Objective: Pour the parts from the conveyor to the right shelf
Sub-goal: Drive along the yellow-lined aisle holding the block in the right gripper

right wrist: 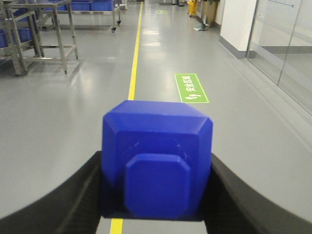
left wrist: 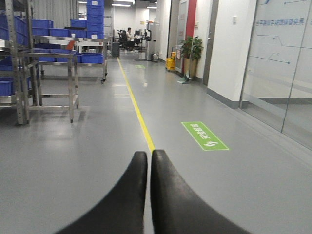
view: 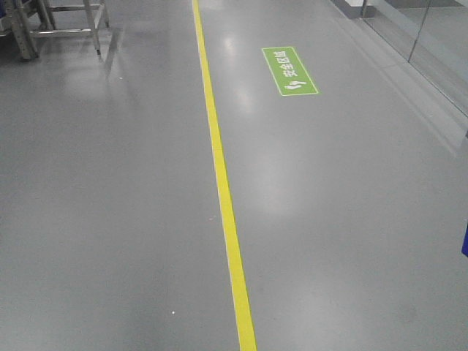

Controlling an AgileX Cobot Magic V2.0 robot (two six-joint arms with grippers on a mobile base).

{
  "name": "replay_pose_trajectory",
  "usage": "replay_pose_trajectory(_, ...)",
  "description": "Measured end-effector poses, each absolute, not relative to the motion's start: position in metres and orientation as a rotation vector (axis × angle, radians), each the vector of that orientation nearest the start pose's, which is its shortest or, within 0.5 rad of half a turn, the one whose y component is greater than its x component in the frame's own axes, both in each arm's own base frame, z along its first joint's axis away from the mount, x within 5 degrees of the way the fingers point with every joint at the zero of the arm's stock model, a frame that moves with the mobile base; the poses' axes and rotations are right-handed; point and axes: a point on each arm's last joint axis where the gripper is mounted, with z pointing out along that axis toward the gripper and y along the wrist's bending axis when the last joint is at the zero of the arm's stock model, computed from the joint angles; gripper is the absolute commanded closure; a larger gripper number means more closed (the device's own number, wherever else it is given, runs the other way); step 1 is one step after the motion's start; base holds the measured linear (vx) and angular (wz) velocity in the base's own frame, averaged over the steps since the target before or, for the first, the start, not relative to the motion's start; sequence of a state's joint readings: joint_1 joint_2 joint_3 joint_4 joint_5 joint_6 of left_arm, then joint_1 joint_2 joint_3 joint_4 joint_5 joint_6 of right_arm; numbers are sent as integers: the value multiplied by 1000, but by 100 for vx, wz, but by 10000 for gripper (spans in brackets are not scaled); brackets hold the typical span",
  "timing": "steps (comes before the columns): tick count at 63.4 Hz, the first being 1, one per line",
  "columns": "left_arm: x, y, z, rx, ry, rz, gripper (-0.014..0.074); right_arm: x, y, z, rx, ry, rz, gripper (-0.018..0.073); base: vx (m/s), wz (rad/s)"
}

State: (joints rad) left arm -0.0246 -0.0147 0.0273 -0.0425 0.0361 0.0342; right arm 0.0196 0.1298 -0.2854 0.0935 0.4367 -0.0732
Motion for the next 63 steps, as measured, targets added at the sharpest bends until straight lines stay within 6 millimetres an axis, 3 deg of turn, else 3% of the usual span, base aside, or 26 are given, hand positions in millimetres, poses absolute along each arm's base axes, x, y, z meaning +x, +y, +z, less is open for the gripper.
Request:
replay_pose_trajectory(36, 56, -2, 201, 14, 1532, -27, 602, 52, 5, 262, -36, 1763, 57, 567, 6, 3)
replay_pose_trajectory(63, 56, -2, 201, 14, 1532, -27, 602, 52, 5, 262, -36, 1763, 57, 567, 26, 2)
